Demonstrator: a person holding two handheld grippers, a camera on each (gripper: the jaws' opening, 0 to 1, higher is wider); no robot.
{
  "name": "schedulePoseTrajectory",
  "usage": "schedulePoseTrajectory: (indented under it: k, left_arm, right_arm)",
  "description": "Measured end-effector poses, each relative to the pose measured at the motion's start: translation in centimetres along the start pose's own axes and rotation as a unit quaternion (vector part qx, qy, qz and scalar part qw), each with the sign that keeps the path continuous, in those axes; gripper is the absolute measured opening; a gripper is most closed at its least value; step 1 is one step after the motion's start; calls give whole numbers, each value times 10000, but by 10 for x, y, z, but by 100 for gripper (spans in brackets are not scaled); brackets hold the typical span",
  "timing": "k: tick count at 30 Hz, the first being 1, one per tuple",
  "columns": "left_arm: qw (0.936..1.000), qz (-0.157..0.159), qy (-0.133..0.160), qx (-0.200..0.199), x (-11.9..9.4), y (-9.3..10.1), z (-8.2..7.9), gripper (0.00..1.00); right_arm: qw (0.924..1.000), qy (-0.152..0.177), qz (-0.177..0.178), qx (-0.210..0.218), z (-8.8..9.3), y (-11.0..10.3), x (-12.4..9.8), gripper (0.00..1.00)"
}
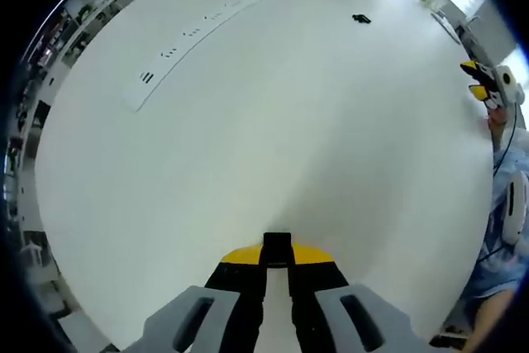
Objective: Snap the two parts of the plastic buckle together until the buckle closes and remains connected.
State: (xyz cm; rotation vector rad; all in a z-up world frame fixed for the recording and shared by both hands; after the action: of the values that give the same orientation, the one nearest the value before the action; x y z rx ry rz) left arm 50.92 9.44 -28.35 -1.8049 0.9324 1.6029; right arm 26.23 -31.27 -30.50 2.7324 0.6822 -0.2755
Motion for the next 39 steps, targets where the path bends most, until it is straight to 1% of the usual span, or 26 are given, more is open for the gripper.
schedulePoseTrajectory:
  k: [3,10,12,14,18,19,22,27,32,33,35,39]
  left_arm:
    - [9999,20,1,135,0,6,1,9]
    - [9998,57,27,172,-2,11,6,8]
    - [9998,81,16,187,-4,7,5,8]
    - [9997,92,3,224,-3,16,10,8]
    - [9993,99,-99,349,-4,25,16,8]
    - [9992,102,-110,369,-5,24,16,8]
    - [9988,137,-144,449,-7,28,21,8]
    - [9984,197,-121,517,-9,29,25,8]
    - [9979,245,-99,598,-10,36,30,8]
    - [9979,231,-84,606,-9,43,34,8]
    - [9977,282,-97,615,-9,47,37,8]
    - [9971,298,-119,688,-11,51,40,8]
  right_arm:
    - [10000,24,25,32,0,1,-1,26]
    - [10000,7,18,42,1,0,1,26]
    - [10000,-22,3,53,1,0,2,25]
    - [10000,-7,24,86,1,1,1,24]
    - [9999,30,72,131,1,2,1,24]
    - [9999,40,75,136,1,2,1,24]
    - [9999,31,56,137,1,2,1,24]
    - [9999,27,7,139,2,1,1,24]
    - [9999,46,-11,143,2,0,0,24]
    - [9999,54,-18,139,2,0,0,24]
    - [9999,67,-28,130,2,-1,0,24]
    - [9999,79,-28,137,2,0,-1,24]
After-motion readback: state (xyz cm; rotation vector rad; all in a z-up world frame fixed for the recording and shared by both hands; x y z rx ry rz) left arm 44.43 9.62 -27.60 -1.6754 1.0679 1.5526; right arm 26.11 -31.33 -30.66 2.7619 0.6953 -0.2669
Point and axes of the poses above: the point that each gripper's makers call its tool centre point, and the gripper's own axes: x roughly forward along the fingers, y roughly to its right, z roughly out of its underside, the point moved 10 cm from there along -x, roughly backward along the fingers, and after that the axes turned 5 degrees about -x, right-handed, at the moved point
